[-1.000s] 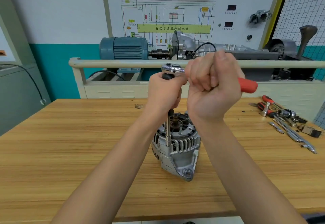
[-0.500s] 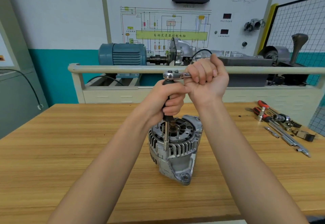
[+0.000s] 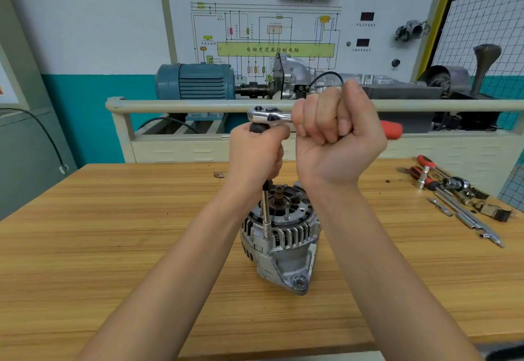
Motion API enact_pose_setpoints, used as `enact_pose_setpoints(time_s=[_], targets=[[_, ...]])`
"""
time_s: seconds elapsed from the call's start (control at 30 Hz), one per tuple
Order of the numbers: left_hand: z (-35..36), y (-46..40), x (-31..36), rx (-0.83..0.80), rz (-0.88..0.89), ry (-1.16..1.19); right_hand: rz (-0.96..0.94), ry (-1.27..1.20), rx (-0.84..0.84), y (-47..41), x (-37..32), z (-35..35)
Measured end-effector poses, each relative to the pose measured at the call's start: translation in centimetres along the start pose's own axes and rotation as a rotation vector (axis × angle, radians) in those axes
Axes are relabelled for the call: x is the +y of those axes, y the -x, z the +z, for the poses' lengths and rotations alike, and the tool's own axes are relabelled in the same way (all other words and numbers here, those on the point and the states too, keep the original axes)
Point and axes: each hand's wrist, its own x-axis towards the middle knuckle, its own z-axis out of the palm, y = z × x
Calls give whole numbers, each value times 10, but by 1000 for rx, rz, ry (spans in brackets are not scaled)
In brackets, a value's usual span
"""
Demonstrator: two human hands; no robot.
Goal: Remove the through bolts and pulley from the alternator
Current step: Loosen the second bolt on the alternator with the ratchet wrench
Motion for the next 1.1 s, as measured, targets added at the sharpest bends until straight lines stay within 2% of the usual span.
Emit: enact_pose_setpoints(time_s=[0.07,0.2,0.27,0.33,0.43,0.57,0.73,0.83,0.9,0.97,1.1], targets=[[-7,-1,2,-93,2,8,145,-104,45,-10,-3,-9],[-16,-5,6,-380,-47,63,403,-518,220,-30,3,-27],[-14,-6,6,-477,-83,76,458,-653,276,-35,7,-34],[-11,-6,5,-501,-112,91,454,-682,305,-35,8,-38],[-9,-6,4,-462,-126,92,390,-626,317,-31,4,-34],[-4,-4,3,-312,-93,29,239,-423,298,-19,-5,-23],[7,-3,-1,-19,-4,-69,-98,14,72,5,-2,2],[8,-3,-4,88,41,-107,-207,106,23,9,5,8],[4,-2,-3,55,22,-65,-118,50,5,4,4,4],[-4,-3,0,-55,3,-37,38,-36,39,-6,-1,-4],[-18,-7,7,-356,-50,29,383,-447,247,-30,4,-22]])
